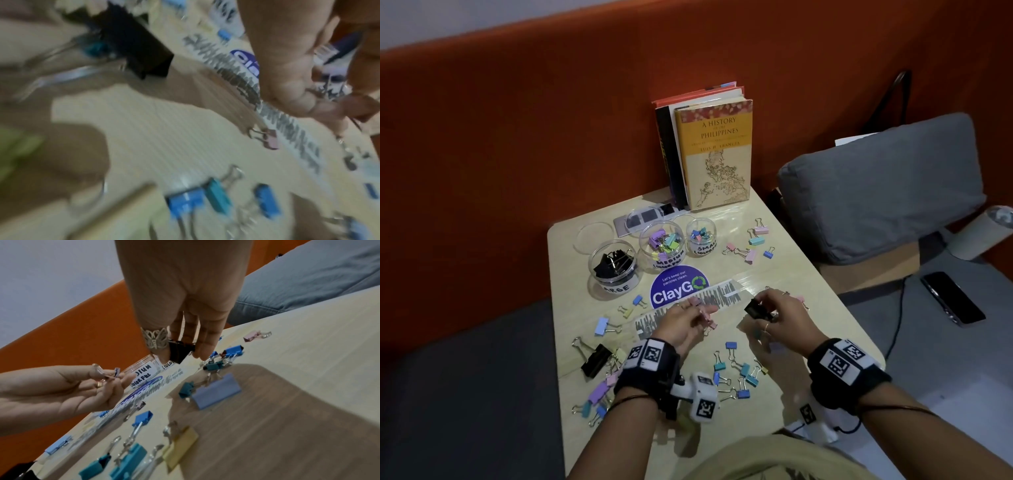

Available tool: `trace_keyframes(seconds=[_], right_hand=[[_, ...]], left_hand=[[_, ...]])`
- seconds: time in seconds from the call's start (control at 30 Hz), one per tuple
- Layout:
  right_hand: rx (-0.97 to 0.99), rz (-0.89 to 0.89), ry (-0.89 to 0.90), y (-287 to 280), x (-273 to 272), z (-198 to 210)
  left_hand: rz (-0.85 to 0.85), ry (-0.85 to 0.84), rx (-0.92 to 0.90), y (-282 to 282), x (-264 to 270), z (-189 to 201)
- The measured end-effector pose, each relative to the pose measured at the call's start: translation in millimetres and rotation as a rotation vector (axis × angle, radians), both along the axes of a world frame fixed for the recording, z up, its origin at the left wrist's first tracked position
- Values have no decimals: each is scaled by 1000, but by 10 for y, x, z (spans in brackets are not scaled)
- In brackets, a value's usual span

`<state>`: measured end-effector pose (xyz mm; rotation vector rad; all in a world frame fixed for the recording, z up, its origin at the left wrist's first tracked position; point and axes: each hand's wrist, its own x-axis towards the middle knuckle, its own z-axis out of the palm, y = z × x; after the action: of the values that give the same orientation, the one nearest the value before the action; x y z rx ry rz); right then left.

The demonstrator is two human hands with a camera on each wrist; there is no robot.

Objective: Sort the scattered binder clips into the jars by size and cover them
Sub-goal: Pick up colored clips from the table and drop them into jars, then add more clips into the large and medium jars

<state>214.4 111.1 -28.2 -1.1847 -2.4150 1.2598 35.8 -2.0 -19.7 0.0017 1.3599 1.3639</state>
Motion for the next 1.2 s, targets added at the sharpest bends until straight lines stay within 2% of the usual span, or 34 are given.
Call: trace_keyframes(seconds=[0.07, 0.13, 0.3, 0.37, 0.5, 0.7, 0.87, 0.93, 1.07, 1.2], right_hand=[[-36, -11, 26, 13, -25, 11], [-61, -14, 42, 30, -47, 30], [-43, -24, 53, 138, -106, 64], [-47, -21, 59, 197, -131, 80], [-48, -28, 62, 328, -156, 105], [-77, -41, 112, 528, -158, 123], [-87, -36, 129, 668, -226, 168], [-90, -25, 144, 722, -285, 183], [-43, 66, 133, 790, -485, 233], [-6, 227, 126, 732, -887, 383]], left_hand=[[14, -180, 12, -40, -45, 30], [10, -256, -21, -33, -70, 53], [-74, -195, -43, 225, -204, 288], [-102, -33, -41, 406, -297, 359], [-270, 551, -98, 844, -542, 455], [-228, 1174, -237, 1362, -767, 494], [-521, 1329, -382, 1528, -862, 432], [-569, 1394, -407, 1506, -881, 399], [-502, 1523, -373, 1228, -992, 452], [-389, 1499, -529, 559, -1266, 493]])
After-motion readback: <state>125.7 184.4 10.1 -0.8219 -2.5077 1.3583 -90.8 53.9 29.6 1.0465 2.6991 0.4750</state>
